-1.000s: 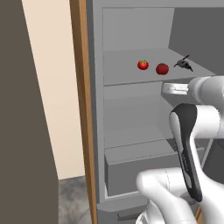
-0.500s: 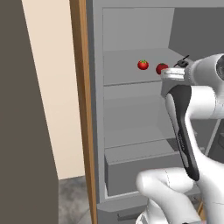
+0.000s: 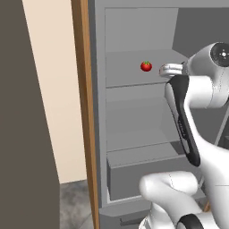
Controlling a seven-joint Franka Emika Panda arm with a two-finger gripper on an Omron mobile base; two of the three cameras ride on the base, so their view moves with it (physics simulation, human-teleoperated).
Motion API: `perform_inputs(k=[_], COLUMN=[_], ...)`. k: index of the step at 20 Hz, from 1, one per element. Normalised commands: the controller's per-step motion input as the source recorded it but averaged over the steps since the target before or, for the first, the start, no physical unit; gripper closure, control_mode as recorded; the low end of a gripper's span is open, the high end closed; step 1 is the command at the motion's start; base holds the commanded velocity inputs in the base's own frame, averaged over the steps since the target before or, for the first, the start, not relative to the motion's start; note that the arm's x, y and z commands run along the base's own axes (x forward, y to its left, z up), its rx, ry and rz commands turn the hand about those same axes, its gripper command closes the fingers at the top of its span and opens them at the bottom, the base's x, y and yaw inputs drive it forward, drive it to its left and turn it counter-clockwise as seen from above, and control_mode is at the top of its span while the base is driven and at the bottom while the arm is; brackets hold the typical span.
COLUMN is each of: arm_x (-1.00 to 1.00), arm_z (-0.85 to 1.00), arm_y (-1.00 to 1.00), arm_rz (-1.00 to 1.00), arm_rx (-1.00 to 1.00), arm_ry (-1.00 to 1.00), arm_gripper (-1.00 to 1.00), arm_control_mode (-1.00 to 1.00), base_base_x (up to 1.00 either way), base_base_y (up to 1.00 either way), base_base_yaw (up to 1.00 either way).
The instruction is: Place one tomato and one fish in each tupperware on the nearby counter, to pack two identical lunches.
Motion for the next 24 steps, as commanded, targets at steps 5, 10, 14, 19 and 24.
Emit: perform_inputs(k=[5, 10, 14, 19, 24], arm_x=[0.4, 0.41, 0.42, 0.45, 0.49], arm_z=[0.0, -0.1, -0.15, -0.1, -0.08], arm_y=[-0.2, -0.12, -0.08, -0.06, -0.03], arm_rz=[0.0, 0.0, 0.0, 0.0, 0.0], arm_rx=[0.0, 0.0, 0.0, 0.0, 0.0], arm_ry=[0.0, 0.0, 0.03, 0.04, 0.02], arm_gripper=[-1.0, -1.0, -1.0, -1.0, -1.0], arm_control_mode=[-1.0, -1.0, -1.0, -1.0, -1.0], base_base_x=[0.0, 0.0, 0.0, 0.0, 0.0], base_base_y=[0.0, 0.0, 0.0, 0.0, 0.0], base_base_yaw=[0.0, 0.0, 0.0, 0.0, 0.0])
